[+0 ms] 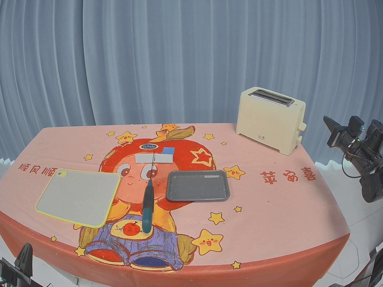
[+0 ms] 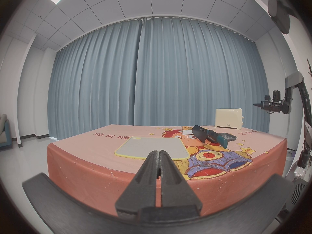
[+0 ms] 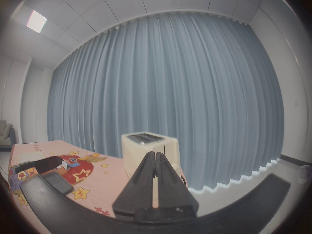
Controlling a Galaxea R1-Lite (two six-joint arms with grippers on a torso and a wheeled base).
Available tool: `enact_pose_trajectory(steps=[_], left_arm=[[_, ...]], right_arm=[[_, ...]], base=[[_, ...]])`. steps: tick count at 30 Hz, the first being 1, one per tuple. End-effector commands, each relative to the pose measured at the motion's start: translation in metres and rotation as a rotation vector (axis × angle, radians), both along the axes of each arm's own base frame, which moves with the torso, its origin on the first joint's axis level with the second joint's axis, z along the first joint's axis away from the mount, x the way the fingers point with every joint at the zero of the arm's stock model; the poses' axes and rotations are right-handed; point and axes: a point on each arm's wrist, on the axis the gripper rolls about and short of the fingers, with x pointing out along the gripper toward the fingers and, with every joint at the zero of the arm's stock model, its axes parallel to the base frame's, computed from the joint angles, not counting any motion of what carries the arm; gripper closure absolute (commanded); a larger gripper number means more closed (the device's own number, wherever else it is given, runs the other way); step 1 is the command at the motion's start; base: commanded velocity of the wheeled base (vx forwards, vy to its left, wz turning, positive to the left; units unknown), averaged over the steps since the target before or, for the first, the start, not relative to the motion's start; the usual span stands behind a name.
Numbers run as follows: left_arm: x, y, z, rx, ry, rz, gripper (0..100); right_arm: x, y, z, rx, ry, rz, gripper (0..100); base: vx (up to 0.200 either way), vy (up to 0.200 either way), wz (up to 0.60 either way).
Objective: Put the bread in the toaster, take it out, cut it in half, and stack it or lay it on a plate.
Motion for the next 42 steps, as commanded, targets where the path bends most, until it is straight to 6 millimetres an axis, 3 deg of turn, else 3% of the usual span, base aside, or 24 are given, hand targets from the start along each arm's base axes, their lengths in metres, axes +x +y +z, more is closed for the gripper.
enact_pose_trajectory(steps=[1,19,26,37,42], left_arm=[[0.001,0.000,-0.005,0.000,0.013,0.001,100],[0.001,0.000,-0.005,0.000,0.013,0.001,100],[0.001,0.000,-0.005,0.000,0.013,0.001,100],[0.001,0.000,-0.005,0.000,0.013,0.001,100],[0.001,0.000,-0.005,0.000,0.013,0.001,100]], right_arm=[[-0.023,0.010,0.019,0.006,-0.104,0.023,100],[-0.018,0.020,0.018,0.006,-0.121,0.068,100],[-0.009,0.021,0.007,0.002,-0.086,0.083,100],[-0.013,0.039,-0.003,-0.032,-0.053,0.132,100],[-0.024,0.045,-0.005,-0.029,-0.035,0.154,100]], base=[[0.000,0.000,0.00],[0.000,0.000,0.00],[0.000,0.000,0.00],[0.000,0.000,0.00],[0.000,0.000,0.00]])
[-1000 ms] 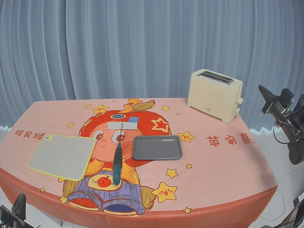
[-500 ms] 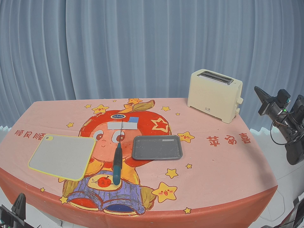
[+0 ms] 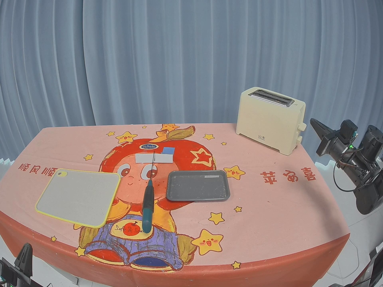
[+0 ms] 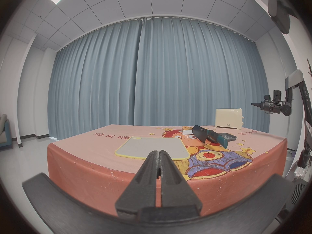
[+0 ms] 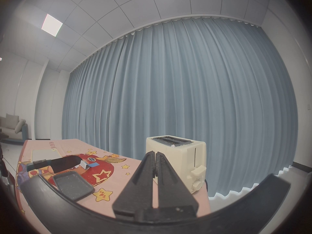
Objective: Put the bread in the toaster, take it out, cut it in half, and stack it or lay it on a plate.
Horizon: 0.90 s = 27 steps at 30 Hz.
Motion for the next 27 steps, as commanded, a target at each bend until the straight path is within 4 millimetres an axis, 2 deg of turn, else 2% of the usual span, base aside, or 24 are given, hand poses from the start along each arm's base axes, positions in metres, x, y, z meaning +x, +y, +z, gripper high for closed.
enact_pose_trajectory(steps=[1,5,19,22,24,25,27], left_arm=[[0.001,0.000,-0.005,0.000,0.013,0.001,100],[0.001,0.000,-0.005,0.000,0.013,0.001,100],[0.001,0.000,-0.005,0.000,0.013,0.001,100],[0.001,0.000,-0.005,0.000,0.013,0.001,100],[0.001,0.000,-0.005,0.000,0.013,0.001,100],[0.001,0.000,-0.005,-0.002,0.013,0.001,100],[0.001,0.000,-0.005,0.000,0.013,0.001,100]], right_arm=[[-0.011,0.004,0.000,0.001,0.010,0.014,100],[-0.023,0.010,0.003,0.010,0.017,0.041,100],[-0.043,0.038,-0.011,0.012,0.097,0.009,100],[-0.051,0.051,-0.017,0.063,0.144,0.007,100],[-0.053,0.052,-0.018,0.072,0.152,0.008,100],[-0.062,0.061,-0.022,0.105,0.186,0.008,100],[-0.062,0.063,-0.023,0.101,0.187,-0.006,100]], base=[[0.000,0.000,0.00],[0.000,0.000,0.00],[0.000,0.000,0.00],[0.000,0.000,0.00],[0.000,0.000,0.00],[0.000,0.000,0.00],[0.000,0.000,0.00]])
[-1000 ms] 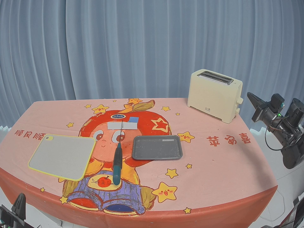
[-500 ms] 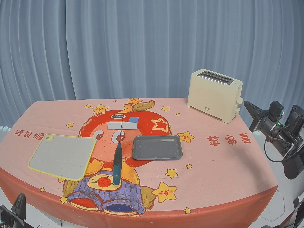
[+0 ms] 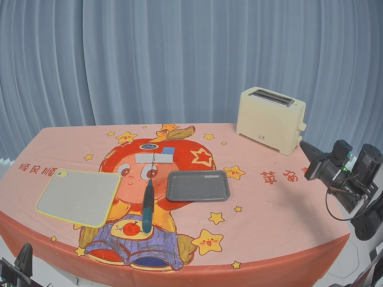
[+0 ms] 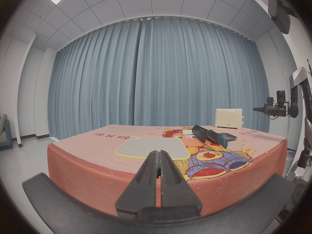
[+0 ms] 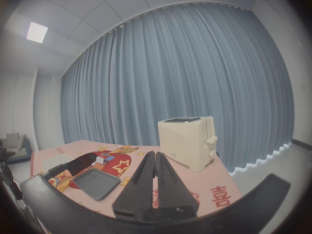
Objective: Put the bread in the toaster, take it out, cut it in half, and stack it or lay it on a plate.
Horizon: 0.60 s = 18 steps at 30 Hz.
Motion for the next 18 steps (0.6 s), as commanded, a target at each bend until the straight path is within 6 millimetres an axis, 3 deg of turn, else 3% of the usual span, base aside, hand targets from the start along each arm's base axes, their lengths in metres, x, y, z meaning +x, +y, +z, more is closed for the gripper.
enact_pose_trajectory(steps=[1,10,18], left_arm=[[0.001,0.000,-0.005,0.001,0.012,0.001,100],[0.001,0.000,-0.005,0.000,0.012,-0.001,100],[0.001,0.000,-0.005,-0.006,0.012,0.004,100]], right_arm=[[-0.010,0.013,-0.006,0.010,0.029,0.010,100],[-0.022,0.019,-0.006,-0.056,0.017,-0.007,100],[-0.014,0.007,0.001,-0.048,-0.011,-0.066,100]], base=[[0.000,0.000,0.00],[0.000,0.000,0.00],[0.000,0.000,0.00]])
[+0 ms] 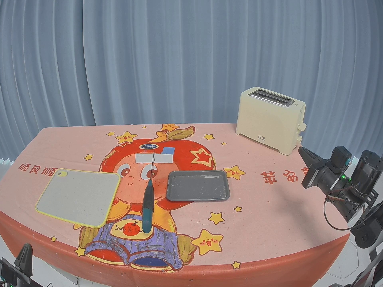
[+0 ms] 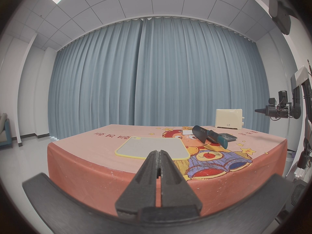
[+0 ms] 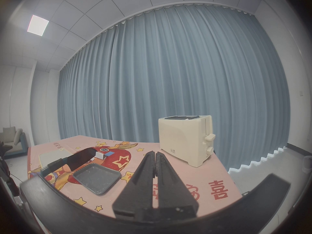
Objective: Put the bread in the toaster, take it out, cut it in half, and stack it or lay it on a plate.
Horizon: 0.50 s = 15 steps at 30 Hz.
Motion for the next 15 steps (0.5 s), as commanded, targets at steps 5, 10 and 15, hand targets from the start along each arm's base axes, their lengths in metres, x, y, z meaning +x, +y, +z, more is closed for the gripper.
enact_pose_trajectory(steps=[5,10,15], left_arm=[[0.0009,-0.0001,-0.0050,0.005,0.012,-0.002,100],[0.0009,-0.0001,-0.0050,0.005,0.012,-0.002,100],[0.0009,-0.0001,-0.0050,0.005,0.012,-0.002,100]], right_arm=[[0.0052,-0.0106,0.0041,-0.012,-0.023,-0.047,100],[0.0096,-0.0183,0.0033,-0.012,-0.024,-0.074,100],[0.0084,-0.0185,0.0002,-0.018,-0.007,-0.070,100]], base=[[0.000,0.000,0.00],[0.000,0.000,0.00],[0.000,0.000,0.00]])
